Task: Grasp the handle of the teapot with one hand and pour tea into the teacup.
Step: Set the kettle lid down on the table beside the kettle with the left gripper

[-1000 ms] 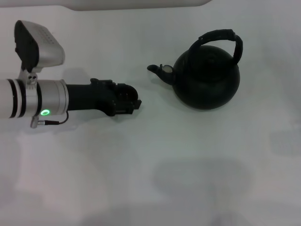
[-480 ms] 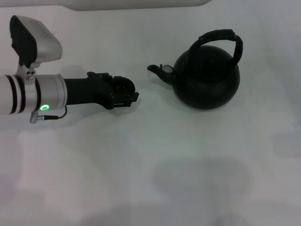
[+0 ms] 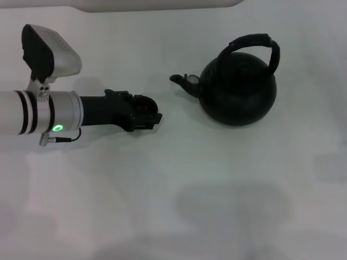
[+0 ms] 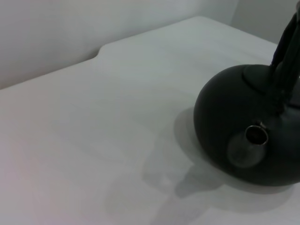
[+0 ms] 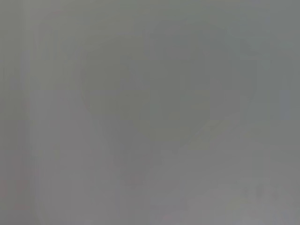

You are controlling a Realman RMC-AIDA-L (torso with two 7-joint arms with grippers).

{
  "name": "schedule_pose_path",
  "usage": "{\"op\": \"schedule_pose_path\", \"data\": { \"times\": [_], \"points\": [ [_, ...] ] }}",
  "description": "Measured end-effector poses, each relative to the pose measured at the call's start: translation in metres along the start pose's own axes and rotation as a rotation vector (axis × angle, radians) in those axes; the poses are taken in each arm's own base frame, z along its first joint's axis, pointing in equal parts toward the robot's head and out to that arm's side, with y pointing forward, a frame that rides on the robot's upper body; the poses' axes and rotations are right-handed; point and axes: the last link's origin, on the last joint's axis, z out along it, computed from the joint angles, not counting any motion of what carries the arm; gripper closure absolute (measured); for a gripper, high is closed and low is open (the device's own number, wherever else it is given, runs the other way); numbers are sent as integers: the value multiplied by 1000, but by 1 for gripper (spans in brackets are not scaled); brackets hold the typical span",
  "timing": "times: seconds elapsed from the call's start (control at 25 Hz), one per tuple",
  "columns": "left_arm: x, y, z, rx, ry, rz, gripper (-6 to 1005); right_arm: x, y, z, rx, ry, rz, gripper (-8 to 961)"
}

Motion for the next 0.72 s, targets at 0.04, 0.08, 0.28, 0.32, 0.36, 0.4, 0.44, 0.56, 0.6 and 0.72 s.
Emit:
{"op": "schedule_pose_path", "data": {
  "times": [0.04, 0.08, 0.28, 0.32, 0.36, 0.4, 0.44, 0.56, 0.6, 0.72],
  "points": [
    [0, 0, 1, 4, 0, 5, 294, 0, 0, -1, 1, 1, 0, 229],
    [0, 0, 2, 6, 2, 9, 294, 1, 0, -1, 2, 2, -1, 229],
    [1, -1, 1, 22, 25, 14, 294, 1, -1, -5, 6, 4, -1, 230],
    [1, -1, 1, 23, 27, 15, 294, 2, -2, -6, 8, 5, -1, 230],
    [1, -1, 1, 23, 28, 15, 294, 2, -2, -7, 9, 7, -1, 230],
    [1, -1, 1, 20, 30, 17, 293, 3, -2, -8, 10, 8, -1, 230],
    [2, 0, 1, 19, 31, 19, 293, 3, -2, -8, 10, 9, -1, 230],
    [4, 0, 2, 19, 36, 24, 293, 3, -2, -9, 12, 10, -1, 230],
    [4, 0, 2, 20, 37, 25, 293, 3, -3, -10, 12, 11, 0, 230],
    [5, -1, 2, 22, 37, 25, 293, 3, -3, -10, 13, 11, -2, 230]
  ]
}}
